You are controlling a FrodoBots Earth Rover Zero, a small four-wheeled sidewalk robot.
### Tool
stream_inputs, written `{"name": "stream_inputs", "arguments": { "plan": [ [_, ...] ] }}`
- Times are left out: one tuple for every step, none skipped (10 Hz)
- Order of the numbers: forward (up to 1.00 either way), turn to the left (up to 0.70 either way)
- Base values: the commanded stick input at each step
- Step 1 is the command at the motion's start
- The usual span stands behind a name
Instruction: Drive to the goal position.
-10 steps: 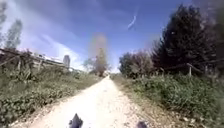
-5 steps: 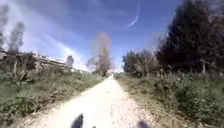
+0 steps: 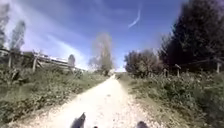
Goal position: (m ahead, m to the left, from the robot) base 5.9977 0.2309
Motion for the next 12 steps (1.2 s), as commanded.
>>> {"name": "stream_inputs", "arguments": {
  "plan": [
    [0.70,-0.22],
    [0.70,-0.35],
    [0.70,-0.35],
    [0.70,-0.32],
    [0.70,-0.07],
    [0.70,0.00],
    [0.70,0.00],
    [0.70,0.00],
    [0.70,0.00],
    [0.70,0.00],
    [0.70,0.00],
    [0.70,0.00]
  ]
}}
